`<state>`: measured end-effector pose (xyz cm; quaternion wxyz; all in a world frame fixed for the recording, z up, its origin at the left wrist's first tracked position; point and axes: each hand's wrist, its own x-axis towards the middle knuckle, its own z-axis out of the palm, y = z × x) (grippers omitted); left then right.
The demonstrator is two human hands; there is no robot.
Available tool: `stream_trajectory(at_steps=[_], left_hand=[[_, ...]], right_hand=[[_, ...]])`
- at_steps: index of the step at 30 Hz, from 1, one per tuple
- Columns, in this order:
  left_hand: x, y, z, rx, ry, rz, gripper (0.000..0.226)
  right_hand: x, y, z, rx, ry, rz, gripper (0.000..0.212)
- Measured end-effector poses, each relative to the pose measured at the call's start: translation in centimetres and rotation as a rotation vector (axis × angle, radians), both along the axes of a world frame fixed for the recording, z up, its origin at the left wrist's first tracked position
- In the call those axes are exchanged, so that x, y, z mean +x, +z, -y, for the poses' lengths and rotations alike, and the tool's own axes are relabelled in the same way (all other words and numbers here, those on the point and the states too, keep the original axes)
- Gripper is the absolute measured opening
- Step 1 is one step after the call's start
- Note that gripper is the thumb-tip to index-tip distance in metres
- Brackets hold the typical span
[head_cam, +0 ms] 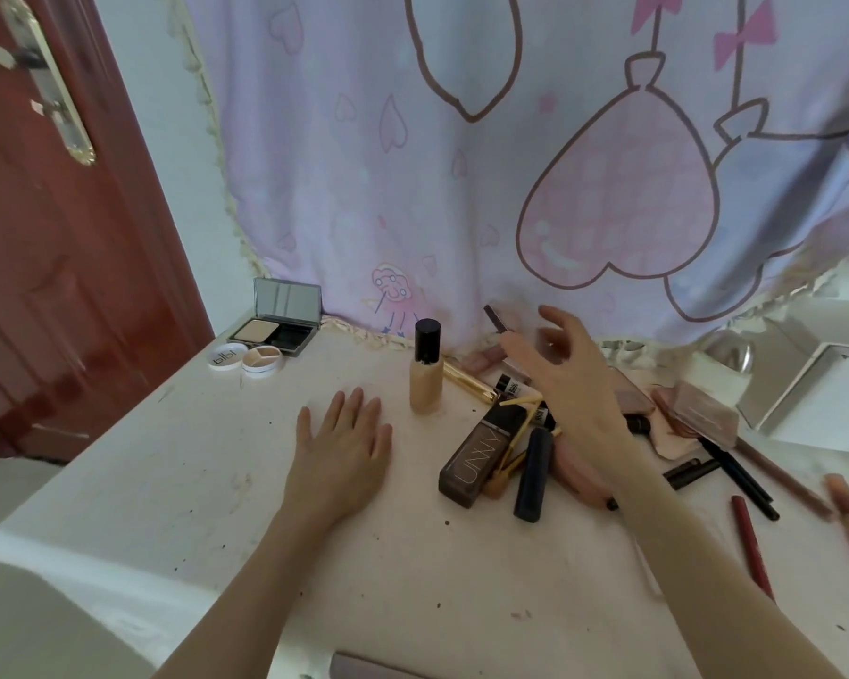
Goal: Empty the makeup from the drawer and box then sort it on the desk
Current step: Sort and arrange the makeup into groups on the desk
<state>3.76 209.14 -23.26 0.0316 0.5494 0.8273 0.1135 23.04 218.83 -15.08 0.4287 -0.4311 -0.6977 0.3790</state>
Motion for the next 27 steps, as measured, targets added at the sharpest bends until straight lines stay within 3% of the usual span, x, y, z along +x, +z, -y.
stream_trajectory(at_steps=[3, 6, 9, 12, 16, 19, 22, 27], left_hand=[[-0.2, 0.3, 0.3, 0.179, 0.012, 0.193, 0.042], [-0.1, 0.7, 1.4, 0.438, 0.066, 0.486, 0.028], [0.9, 2.0, 2.6, 0.627, -0.027, 0.484, 0.027], [2.2, 5.1, 2.9, 0.750, -0.253, 0.330, 0.035], [4.4, 9.4, 1.5, 0.718, -0.463, 0.203, 0.055], [6.4, 10.3, 0.5, 0.795, -0.509, 0.071, 0.028], [7.4, 9.6, 0.3, 0.878, -0.493, 0.090, 0.012], [8.1, 9.1, 0.4, 0.879, -0.416, 0.267, 0.020]], right_hand=[[0.7, -0.2, 2.5, -0.157, 0.099, -0.251, 0.064], [1.3, -0.5, 2.8, -0.525, 0.300, -0.743, 0.069], [1.7, -1.0, 2.6, -0.722, 0.496, -1.044, 0.080], [1.5, -1.1, 2.4, -0.720, 0.614, -1.037, 0.075], [1.5, -1.5, 3.0, -0.727, 0.713, -0.883, 0.062], [1.4, -1.9, 3.5, -0.777, 0.685, -0.887, 0.078], [1.3, -2.0, 3.4, -0.871, 0.585, -1.054, 0.103], [1.6, -1.9, 3.7, -0.863, 0.673, -1.063, 0.088]])
